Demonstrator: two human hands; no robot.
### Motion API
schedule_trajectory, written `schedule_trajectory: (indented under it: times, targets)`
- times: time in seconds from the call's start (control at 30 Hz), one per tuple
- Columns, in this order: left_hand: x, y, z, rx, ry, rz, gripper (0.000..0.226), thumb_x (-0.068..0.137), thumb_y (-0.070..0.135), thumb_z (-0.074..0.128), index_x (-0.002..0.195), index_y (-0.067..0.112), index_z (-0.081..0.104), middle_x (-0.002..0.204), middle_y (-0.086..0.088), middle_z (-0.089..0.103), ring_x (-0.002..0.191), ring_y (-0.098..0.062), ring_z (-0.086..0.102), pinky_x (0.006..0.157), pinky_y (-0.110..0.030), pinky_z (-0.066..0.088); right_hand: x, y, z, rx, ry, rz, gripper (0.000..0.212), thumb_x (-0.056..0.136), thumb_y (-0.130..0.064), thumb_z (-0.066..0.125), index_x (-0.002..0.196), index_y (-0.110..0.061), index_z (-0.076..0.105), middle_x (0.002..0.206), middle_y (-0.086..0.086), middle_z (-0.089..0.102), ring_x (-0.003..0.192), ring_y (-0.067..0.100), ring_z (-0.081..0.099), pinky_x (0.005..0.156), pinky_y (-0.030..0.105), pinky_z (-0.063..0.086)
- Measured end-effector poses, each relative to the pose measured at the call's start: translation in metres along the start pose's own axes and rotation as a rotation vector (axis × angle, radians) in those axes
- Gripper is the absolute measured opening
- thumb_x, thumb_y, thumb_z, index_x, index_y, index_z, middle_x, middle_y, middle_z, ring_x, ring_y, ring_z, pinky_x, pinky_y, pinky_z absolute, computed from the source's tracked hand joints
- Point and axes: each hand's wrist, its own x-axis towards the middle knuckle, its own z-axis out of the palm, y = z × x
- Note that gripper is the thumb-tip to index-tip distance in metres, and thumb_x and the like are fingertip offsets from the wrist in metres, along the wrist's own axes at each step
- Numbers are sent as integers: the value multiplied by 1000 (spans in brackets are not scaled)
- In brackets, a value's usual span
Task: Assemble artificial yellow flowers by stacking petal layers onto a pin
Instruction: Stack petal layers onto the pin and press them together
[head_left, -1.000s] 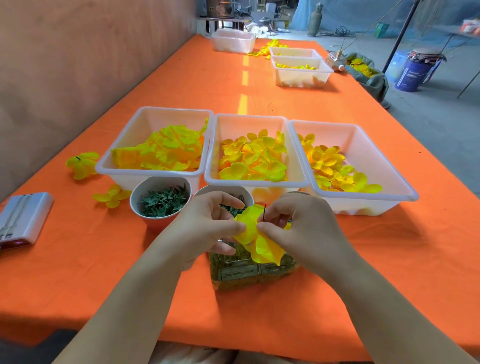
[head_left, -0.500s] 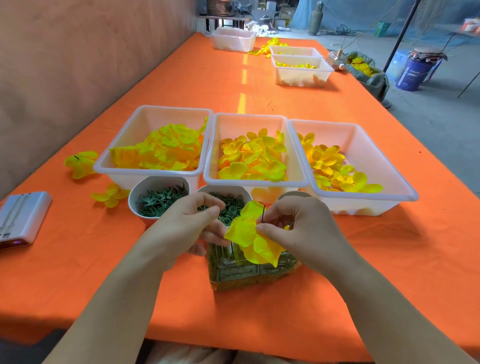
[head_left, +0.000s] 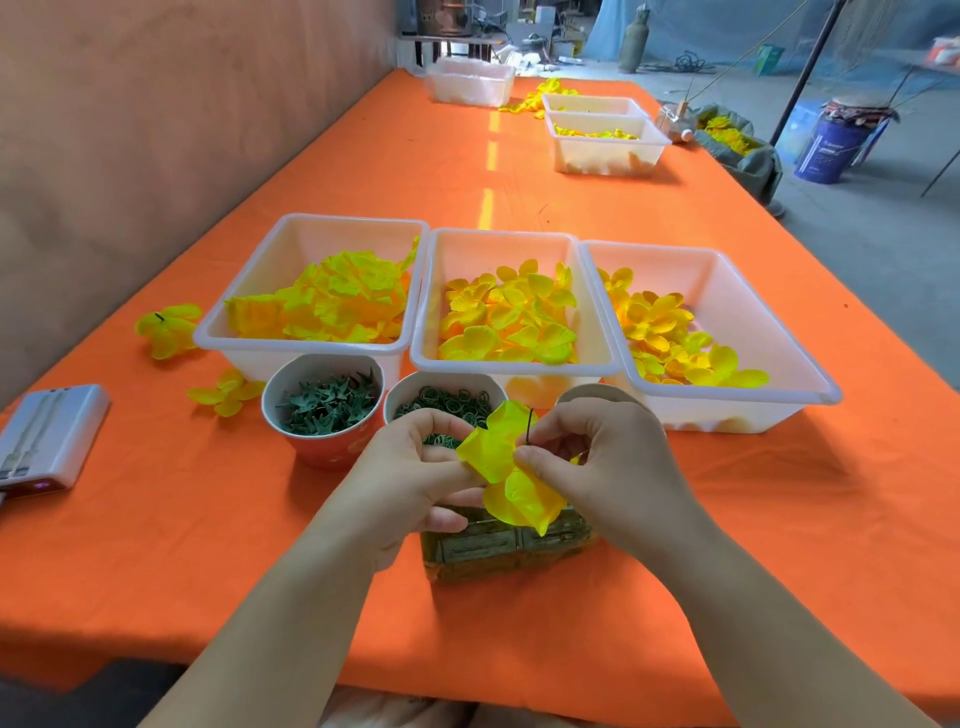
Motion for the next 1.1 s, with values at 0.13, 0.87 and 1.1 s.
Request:
schedule_trajectory:
  times: [0.13, 0.87, 1.1]
  targets:
    - [5, 3, 0, -46, -24, -3, 57, 59, 17, 84, 110, 14, 58, 78, -8, 74, 61, -18, 69, 45, -23, 47, 1, -1, -5, -8, -57, -19, 15, 75, -16, 84, 72, -27, 74, 72, -22, 65, 71, 5, 63, 62, 17, 47]
    - [100, 85, -134, 994, 816, 435, 12, 86, 9, 67, 96, 12, 73, 96, -11, 73, 92, -31, 67, 74, -35, 46, 12, 4, -12, 70, -172, -8, 25, 72, -13, 86, 66, -32, 71, 75, -14, 63, 64, 10, 58, 58, 12, 39]
    - [185, 93, -144, 1443, 448, 251, 66, 85, 36, 77, 144, 35, 48, 166, -7, 14, 151, -37, 7, 118, -53, 22, 11, 2, -12, 50, -158, -4, 28, 72, -16, 86, 65, -35, 67, 73, -6, 64, 66, 15, 60, 60, 19, 43]
